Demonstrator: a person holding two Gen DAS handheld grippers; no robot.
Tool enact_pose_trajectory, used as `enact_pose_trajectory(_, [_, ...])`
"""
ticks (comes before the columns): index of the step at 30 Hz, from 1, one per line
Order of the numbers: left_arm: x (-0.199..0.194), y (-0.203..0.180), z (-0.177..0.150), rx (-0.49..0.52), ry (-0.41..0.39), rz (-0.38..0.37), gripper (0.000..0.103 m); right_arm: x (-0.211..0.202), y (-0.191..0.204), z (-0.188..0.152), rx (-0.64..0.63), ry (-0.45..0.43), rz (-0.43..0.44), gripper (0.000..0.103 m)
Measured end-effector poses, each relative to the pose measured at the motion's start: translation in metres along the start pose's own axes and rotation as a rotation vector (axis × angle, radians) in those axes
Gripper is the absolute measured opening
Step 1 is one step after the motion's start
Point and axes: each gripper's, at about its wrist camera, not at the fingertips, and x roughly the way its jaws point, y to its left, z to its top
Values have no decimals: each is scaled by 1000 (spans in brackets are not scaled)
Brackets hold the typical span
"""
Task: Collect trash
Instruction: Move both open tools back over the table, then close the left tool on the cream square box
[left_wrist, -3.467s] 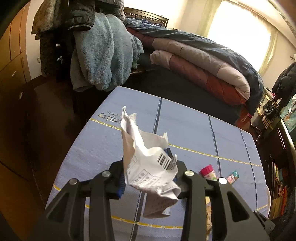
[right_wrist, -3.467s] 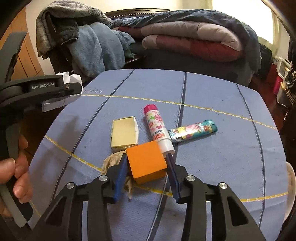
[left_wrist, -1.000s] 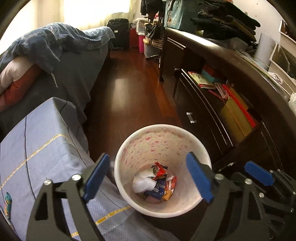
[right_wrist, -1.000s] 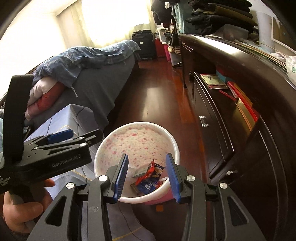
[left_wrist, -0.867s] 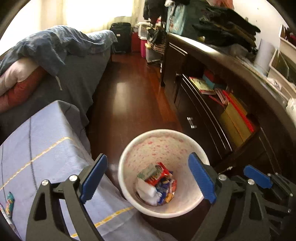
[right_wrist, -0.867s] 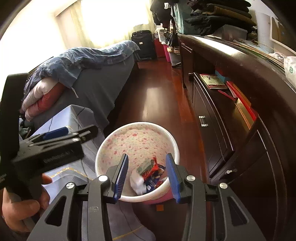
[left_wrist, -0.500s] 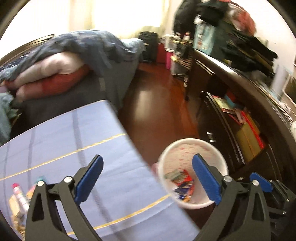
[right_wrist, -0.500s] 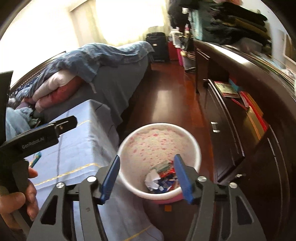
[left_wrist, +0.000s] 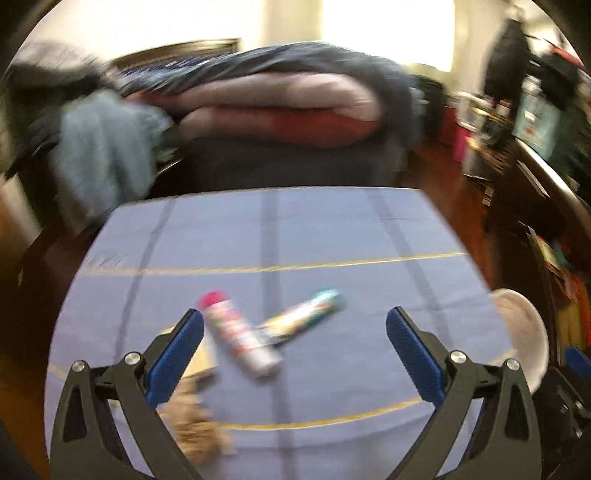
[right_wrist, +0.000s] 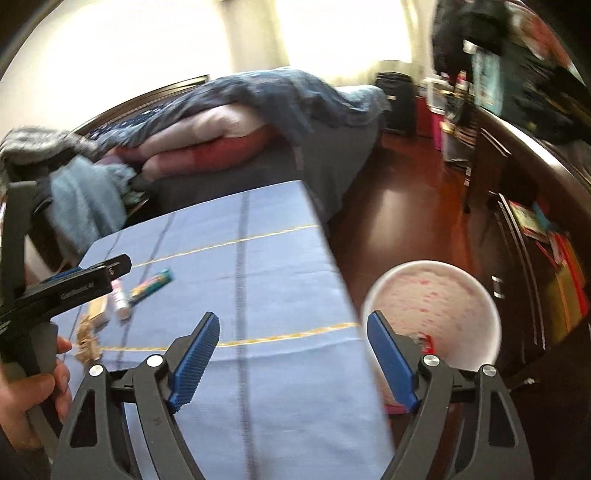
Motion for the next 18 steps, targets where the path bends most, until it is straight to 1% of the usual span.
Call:
enact_pose_trajectory(3, [10, 40, -2, -102, 32, 74, 99, 4, 25, -1, -43, 13, 30, 82])
enact_pose_trajectory(5, [20, 60, -4, -148, 68, 114, 99, 5, 39, -1, -65, 19, 46, 82])
enact_pose_trajectory(9, [39, 80, -12, -186, 139, 123, 96, 7, 64, -2, -107, 26, 70, 82])
enact_pose_trajectory(12, [50, 82, -16, -191, 165, 107, 95, 10, 80, 0, -133, 33, 77, 82])
enact_pose_trajectory(15, [60, 82, -14, -187, 171, 104, 94, 15, 93, 2, -151, 44, 86, 82])
enact_pose_trajectory(16, [63, 80, -14, -184, 176, 97, 88, 16, 97, 2, -157, 46, 87, 82])
enact_pose_trajectory(17, [65, 81, -17, -182, 185, 85, 84, 18, 102, 2, -165, 48, 88, 82])
enact_pose_trajectory(18, [64, 78, -18, -168, 172, 95, 81, 20, 107, 2, -174, 52, 91, 82])
